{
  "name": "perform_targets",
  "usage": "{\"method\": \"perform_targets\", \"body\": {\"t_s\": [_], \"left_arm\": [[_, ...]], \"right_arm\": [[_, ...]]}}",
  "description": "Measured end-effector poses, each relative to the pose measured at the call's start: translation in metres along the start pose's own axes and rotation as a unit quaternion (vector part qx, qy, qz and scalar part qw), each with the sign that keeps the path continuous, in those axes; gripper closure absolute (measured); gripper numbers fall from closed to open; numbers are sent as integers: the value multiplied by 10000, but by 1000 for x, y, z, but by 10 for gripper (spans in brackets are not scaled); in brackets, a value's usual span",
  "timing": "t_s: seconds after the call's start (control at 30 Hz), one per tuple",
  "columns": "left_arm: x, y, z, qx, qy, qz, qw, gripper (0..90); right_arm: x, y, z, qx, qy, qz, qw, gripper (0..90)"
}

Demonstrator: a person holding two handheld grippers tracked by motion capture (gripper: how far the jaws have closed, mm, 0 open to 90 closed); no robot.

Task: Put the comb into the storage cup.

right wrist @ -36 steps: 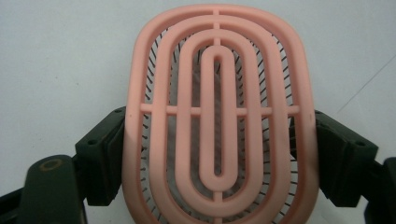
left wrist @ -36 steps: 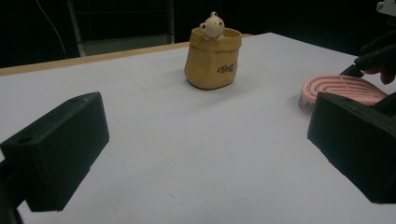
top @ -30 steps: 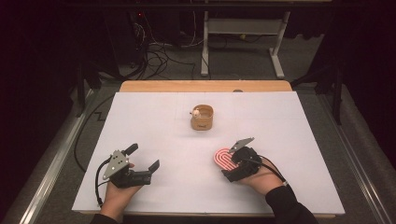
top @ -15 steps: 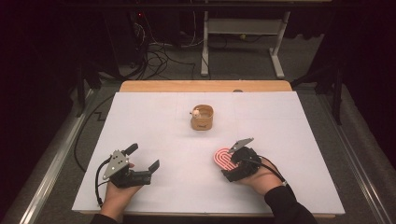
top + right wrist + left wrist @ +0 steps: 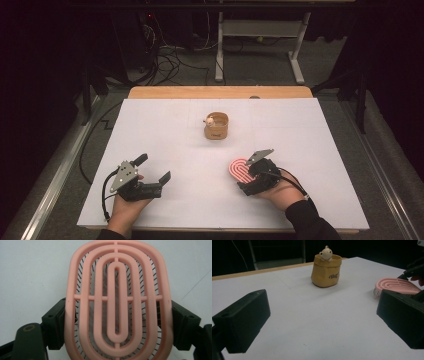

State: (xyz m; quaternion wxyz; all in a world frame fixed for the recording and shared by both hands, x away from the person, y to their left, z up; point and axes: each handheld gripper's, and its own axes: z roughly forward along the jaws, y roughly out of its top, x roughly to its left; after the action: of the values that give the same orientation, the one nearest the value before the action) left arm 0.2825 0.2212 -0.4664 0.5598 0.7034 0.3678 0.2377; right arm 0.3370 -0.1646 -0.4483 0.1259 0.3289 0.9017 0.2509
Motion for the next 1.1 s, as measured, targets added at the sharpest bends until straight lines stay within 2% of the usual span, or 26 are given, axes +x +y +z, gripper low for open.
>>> {"method": "perform_targets", "body": {"t_s": [0.27,0.57,0.63,0.7,0.73,0.77,0.8,0.83,0.87,1.1], "left_arm": [[0,0,0,-4,-7,22,10000,0],[-2,1,1,29,-4,36,10000,0],[-3,1,1,25,-5,20,10000,0],[-3,1,1,49,-17,23,10000,0],[-3,1,2,52,-21,17,10000,0],[-3,1,2,55,-34,24,10000,0],[-3,1,2,58,-38,28,10000,0],[-3,1,2,63,-49,36,10000,0],[-4,1,2,65,-54,39,10000,0],[-4,0,2,61,-82,40,9999,0]], "right_arm": [[-2,-2,-12,-341,-86,116,9993,202],[-5,-7,-27,-859,-335,260,9954,201],[-6,-9,-33,-1086,-419,277,9928,201],[-6,-10,-34,-1129,-458,285,9921,201],[-7,-10,-37,-1227,-510,287,9907,201],[-8,-12,-42,-1429,-559,358,9875,201],[-8,-12,-42,-1429,-559,358,9875,201],[-8,-13,-45,-1546,-603,378,9854,201],[-8,-13,-45,-1546,-603,378,9854,201],[-8,-15,-48,-1963,-865,409,9759,201]]}}
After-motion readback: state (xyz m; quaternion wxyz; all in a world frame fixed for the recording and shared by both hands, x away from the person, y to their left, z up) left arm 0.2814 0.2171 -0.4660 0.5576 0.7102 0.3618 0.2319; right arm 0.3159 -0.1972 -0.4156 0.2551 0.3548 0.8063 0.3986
